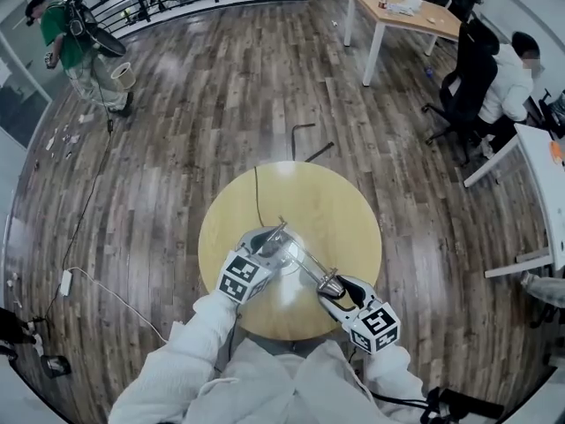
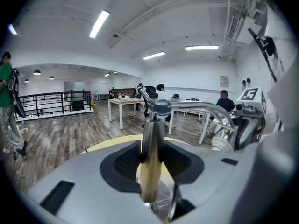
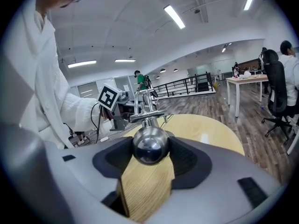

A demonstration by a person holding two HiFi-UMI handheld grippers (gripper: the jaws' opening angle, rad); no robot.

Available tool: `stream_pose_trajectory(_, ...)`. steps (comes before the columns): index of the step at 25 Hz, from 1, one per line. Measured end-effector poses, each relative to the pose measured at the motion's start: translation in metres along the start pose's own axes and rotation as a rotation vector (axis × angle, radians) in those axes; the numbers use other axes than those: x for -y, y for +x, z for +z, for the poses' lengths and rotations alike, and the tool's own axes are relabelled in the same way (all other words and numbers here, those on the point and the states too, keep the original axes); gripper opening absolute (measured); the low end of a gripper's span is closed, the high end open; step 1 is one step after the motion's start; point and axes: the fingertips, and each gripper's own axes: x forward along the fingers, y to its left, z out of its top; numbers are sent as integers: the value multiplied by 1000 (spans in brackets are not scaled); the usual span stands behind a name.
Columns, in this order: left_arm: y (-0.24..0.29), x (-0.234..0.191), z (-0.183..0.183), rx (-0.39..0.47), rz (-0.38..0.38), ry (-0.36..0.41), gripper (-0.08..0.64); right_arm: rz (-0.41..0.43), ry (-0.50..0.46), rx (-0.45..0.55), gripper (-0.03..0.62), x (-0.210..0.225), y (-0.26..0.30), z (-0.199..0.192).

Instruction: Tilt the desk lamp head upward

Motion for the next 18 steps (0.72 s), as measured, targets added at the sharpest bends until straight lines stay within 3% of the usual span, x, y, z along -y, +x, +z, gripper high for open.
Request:
stream_pose_trajectory(7, -2, 0, -5, -10, 0, 17, 138, -22, -15, 47, 261, -10, -29, 30)
stream_pose_trajectory(18, -10, 9, -3, -22, -11, 38, 138, -78, -90, 105, 261, -39, -73, 111)
